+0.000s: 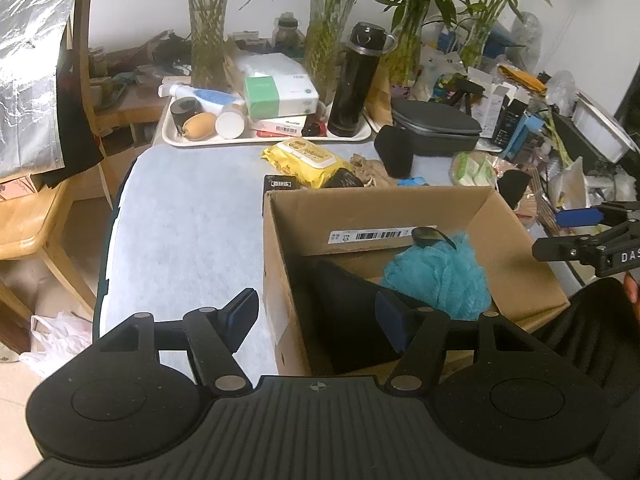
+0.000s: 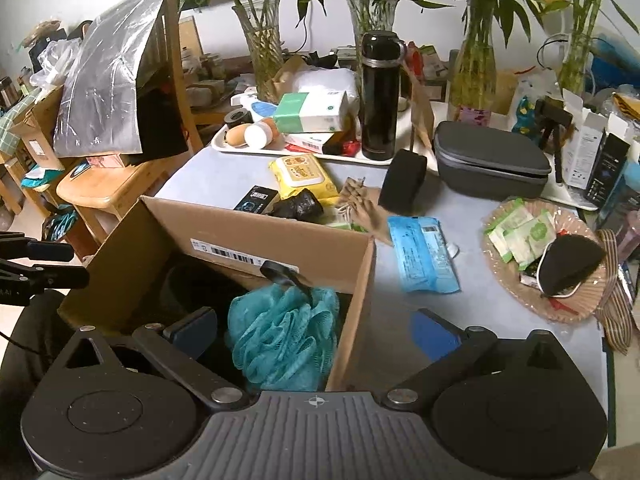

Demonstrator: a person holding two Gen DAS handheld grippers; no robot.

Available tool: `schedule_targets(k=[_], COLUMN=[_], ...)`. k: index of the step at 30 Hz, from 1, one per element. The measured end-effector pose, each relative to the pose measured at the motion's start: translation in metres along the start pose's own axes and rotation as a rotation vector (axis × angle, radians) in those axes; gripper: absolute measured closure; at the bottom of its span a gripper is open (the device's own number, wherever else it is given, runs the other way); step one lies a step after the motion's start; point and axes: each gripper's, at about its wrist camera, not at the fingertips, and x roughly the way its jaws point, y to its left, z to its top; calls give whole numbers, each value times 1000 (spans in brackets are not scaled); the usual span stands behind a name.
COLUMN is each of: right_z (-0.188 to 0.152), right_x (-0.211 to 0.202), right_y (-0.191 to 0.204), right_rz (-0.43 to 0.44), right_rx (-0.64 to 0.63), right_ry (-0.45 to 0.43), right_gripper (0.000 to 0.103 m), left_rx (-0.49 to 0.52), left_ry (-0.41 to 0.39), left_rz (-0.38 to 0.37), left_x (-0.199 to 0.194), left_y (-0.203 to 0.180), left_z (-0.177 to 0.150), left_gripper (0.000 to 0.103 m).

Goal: Organize soft objects
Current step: 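Release the loofah in the box and move the right tool toward the blue wipes packet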

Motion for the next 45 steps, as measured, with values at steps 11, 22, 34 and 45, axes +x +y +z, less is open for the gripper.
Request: schedule_targets(k=[11,22,34,45], right_z=[2,5,13,19], right_x=[0,10,26,41], right_y=[-18,-46,-66,-78], right_rz=[-8,-25,-47,-76], right_rx=[34,93,134,172], right_ry=[-22,-29,-39,-41], right_gripper=[0,0,0,0], left_rx=[-17,-54,-72,-72], left_ry=[-12,-25,-53,-58], left_rz=[15,28,3,4], left_x=[5,18,34,45], left_y=[3,7,10,21], left_z=[9,22,38,45], left_gripper=[39,39,39,39])
